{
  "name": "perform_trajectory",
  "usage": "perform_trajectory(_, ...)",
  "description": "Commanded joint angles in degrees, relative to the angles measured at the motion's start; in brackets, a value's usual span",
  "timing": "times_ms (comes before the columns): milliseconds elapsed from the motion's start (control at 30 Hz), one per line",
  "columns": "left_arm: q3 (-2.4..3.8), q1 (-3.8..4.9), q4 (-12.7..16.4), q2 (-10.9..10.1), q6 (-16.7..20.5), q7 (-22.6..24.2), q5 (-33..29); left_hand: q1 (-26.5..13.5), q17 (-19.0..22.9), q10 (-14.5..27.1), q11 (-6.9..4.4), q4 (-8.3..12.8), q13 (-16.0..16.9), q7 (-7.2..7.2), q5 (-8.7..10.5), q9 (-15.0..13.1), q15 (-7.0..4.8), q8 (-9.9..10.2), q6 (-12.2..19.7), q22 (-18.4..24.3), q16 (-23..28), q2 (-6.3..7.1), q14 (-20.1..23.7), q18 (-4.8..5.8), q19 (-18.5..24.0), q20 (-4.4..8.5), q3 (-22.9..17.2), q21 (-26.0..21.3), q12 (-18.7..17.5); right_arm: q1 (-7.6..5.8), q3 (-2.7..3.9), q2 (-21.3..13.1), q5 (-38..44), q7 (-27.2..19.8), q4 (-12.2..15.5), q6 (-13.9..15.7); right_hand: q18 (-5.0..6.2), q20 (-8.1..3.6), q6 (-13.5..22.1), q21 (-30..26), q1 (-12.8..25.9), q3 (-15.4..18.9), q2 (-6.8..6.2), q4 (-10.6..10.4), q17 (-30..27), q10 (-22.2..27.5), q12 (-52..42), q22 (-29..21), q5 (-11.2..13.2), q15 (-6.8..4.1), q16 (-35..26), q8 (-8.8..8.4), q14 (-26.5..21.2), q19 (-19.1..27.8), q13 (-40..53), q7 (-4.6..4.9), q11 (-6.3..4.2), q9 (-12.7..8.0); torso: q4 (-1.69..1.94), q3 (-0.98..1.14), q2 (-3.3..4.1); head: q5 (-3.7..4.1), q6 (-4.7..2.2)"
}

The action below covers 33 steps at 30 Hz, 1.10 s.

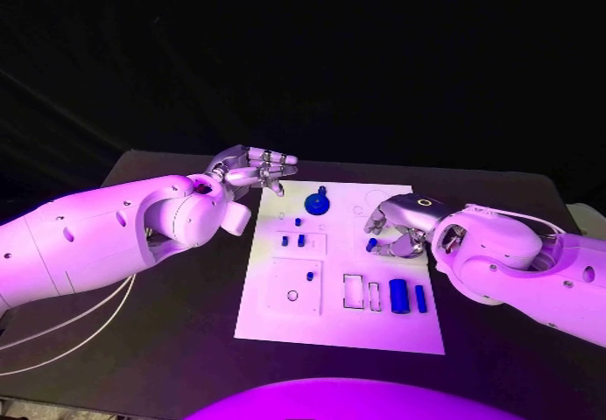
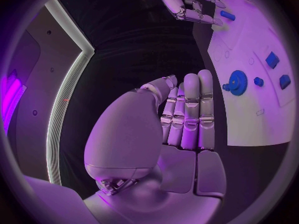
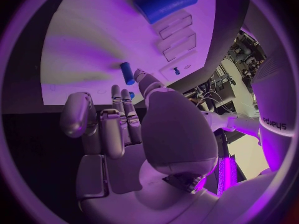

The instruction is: Assemble the parts on the task board

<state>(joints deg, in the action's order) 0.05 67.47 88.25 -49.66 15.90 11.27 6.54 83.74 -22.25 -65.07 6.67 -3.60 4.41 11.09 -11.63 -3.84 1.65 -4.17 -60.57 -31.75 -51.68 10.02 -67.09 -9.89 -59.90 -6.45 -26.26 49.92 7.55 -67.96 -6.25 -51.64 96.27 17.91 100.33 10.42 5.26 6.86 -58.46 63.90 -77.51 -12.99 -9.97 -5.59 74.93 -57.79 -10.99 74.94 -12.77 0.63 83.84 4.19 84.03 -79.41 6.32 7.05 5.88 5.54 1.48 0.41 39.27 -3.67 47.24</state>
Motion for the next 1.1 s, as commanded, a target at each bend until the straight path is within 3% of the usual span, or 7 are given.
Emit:
perform_trajectory(33,0.03,0.05,0.2,0.0,-0.9,0.0,0.1,0.1,0.1,0.4,0.14,0.3,0.0,0.0,0.18,0.0,0.04,-0.3,0.6,0.0,0.2,-0.56,0.3,-0.7,0.5,-0.02,-0.1,-0.2,0.3,0.2,0.0,0.2,0.8,0.4,0.1,-2.6,0.11,-0.17,-0.4,0.1,-0.3,0.4,0.63,0.0,2.5,-0.5,-0.6,1.7,-0.4,0.23,-0.2,0.19,3.2,0.0,0.0,-0.11,-0.37,0.0,0.05,0.0,0.0,-0.04,0.18)
perform_trajectory(300,0.03,0.06,0.3,-0.1,-1.0,-0.2,0.1,0.2,0.1,0.4,0.13,0.4,0.0,-0.01,0.16,0.0,0.02,-0.3,0.6,0.0,0.2,-0.62,0.3,-0.71,0.5,-0.02,-0.2,-0.2,0.4,0.52,-0.06,0.7,0.8,0.1,-0.6,-1.6,-0.05,-0.52,-1.0,0.8,-1.3,-0.5,2.11,-0.1,2.7,-1.9,-1.9,2.2,-0.4,-0.23,-0.1,0.36,3.3,-0.5,-0.2,0.64,-0.89,0.0,0.05,0.02,-0.02,-0.13,0.28)
perform_trajectory(567,0.03,0.06,0.4,-0.2,-1.0,-0.3,0.1,0.2,0.1,0.4,0.13,0.5,0.0,-0.01,0.16,0.0,0.02,-0.3,0.6,0.0,0.2,-0.64,0.3,-0.72,0.5,-0.01,-0.2,-0.2,0.4,0.7,-0.1,1.0,0.5,-0.1,-1.1,-0.5,-0.52,-1.08,-4.4,3.0,-3.4,-6.8,5.54,-0.2,3.5,-6.1,-2.7,3.6,4.0,-0.85,0.5,1.56,3.6,-1.7,-1.0,0.66,-1.54,0.5,0.02,0.03,-0.01,-0.22,0.34)
perform_trajectory(767,0.03,0.06,0.4,-0.2,-1.0,-0.3,0.1,0.2,0.1,0.4,0.13,0.5,0.0,-0.01,0.16,0.0,0.02,-0.3,0.6,0.0,0.2,-0.64,0.3,-0.72,0.5,-0.01,-0.2,-0.2,0.4,0.79,-0.1,1.2,0.6,0.1,-1.5,-0.5,-0.68,-1.45,-6.0,3.9,-3.8,-9.3,5.93,0.3,3.8,-8.2,-2.7,4.1,5.1,-1.25,0.6,2.21,3.7,-2.1,-1.2,0.26,-2.1,0.9,0.0,0.02,-0.06,-0.21,0.49)
perform_trajectory(1100,0.03,0.06,0.4,-0.3,-1.1,-0.5,0.1,0.2,0.1,0.4,0.13,0.5,0.0,-0.01,0.16,0.0,0.02,-0.3,0.6,0.0,0.2,-0.64,0.3,-0.72,0.5,-0.01,-0.2,-0.2,0.4,1.22,-0.12,1.7,1.1,0.6,-1.9,-1.9,-0.8,-1.72,-6.9,4.4,-3.6,-10.7,4.54,1.4,4.0,-9.4,-2.0,4.6,5.5,-1.45,0.8,2.48,3.7,-2.3,-1.4,0.14,-2.33,1.1,0.01,0.01,-0.07,-0.29,0.8)
